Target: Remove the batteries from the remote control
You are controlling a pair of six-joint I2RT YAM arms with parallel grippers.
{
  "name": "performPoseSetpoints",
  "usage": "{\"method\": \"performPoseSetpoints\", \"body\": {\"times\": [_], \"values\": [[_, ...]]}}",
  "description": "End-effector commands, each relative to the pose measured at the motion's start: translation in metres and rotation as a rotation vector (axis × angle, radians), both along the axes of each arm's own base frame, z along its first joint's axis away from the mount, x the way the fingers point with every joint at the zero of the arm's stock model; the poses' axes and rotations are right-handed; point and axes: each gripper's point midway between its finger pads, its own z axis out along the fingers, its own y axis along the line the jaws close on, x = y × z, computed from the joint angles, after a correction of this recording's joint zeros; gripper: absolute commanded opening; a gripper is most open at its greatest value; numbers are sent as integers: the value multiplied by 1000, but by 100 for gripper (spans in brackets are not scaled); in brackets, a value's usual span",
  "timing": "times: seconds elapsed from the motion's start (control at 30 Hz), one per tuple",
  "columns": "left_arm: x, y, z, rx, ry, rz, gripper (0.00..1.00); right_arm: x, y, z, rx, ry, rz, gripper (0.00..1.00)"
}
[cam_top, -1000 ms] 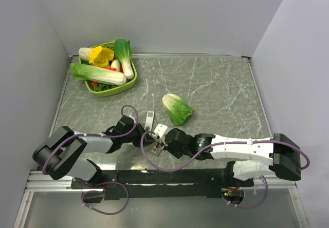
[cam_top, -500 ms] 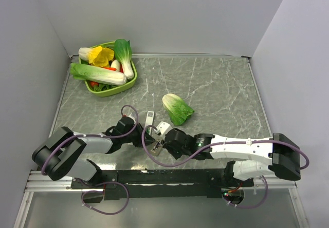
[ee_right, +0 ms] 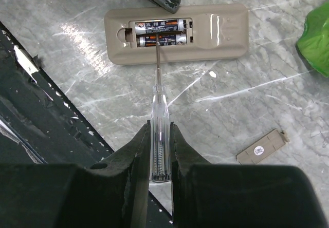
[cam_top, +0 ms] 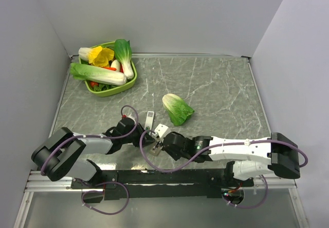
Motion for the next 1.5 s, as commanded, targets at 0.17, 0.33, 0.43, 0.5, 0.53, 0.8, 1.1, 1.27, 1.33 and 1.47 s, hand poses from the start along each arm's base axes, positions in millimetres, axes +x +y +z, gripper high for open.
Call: {"method": "performPoseSetpoints", "body": {"times": [0.17, 0.33, 0.43, 0.5, 0.53, 0.8, 1.1, 1.27, 1.33, 1.47], "values": [[-26, -5, -12, 19, 81, -83, 20, 32, -10, 0, 3, -175, -151, 0], [-24, -3, -10, 31, 74, -65, 22, 33, -9, 0, 20, -225, -166, 0], [-27, -2, -12, 26, 84, -63, 24, 30, -11, -1, 26, -249, -175, 0], [-27, -1, -11, 28, 79, -60, 27, 31, -13, -2, 11, -262, -184, 0], [-27, 0, -11, 32, 78, -60, 28, 31, -13, -2, 6, -265, -182, 0], [-9, -9, 21, 47, -41, -102, 48, 28, -12, -2, 7, -257, -153, 0], [-9, -8, 18, 97, -52, -128, 52, 32, -9, 5, 15, -280, -151, 0], [-19, -1, 4, 92, 8, -93, 36, 34, -22, -1, -8, -280, -216, 0], [-22, 2, 1, 82, 20, -76, 31, 33, -24, -2, 4, -271, -238, 0], [-24, 4, -1, 69, 26, -60, 22, 32, -26, -2, 27, -263, -259, 0]]}}
